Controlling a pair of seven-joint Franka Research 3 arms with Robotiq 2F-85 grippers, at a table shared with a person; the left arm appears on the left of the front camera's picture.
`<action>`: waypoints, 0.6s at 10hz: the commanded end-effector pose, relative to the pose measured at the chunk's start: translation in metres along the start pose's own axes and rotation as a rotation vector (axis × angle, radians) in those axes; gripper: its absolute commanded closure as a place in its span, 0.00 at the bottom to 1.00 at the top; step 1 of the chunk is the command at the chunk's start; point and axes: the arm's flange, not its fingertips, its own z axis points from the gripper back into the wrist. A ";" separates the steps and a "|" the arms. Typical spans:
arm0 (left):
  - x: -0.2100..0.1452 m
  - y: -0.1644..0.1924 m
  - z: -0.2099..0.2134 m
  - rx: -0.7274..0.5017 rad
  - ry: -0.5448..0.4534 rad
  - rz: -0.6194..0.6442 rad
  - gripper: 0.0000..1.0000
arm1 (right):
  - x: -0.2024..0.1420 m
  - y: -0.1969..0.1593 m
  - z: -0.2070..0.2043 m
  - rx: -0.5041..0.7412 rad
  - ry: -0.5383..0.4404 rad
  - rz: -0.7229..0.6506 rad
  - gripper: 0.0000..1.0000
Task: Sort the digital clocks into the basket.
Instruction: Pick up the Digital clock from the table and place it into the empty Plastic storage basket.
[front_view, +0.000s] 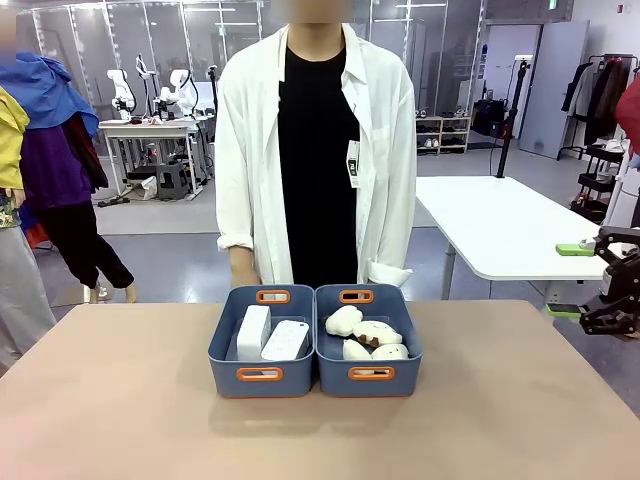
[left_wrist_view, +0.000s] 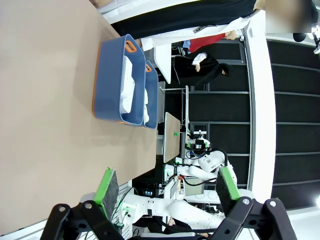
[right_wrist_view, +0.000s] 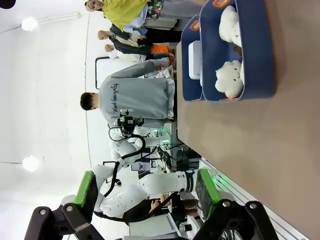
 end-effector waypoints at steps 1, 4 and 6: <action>-0.003 -0.003 0.003 -0.006 0.009 0.001 0.00 | -0.002 0.000 0.000 0.022 -0.002 0.013 0.00; -0.003 -0.003 0.003 -0.006 0.009 0.001 0.00 | -0.002 0.000 0.000 0.022 -0.002 0.013 0.00; -0.003 -0.003 0.003 -0.006 0.009 0.001 0.00 | -0.002 0.000 0.000 0.022 -0.002 0.013 0.00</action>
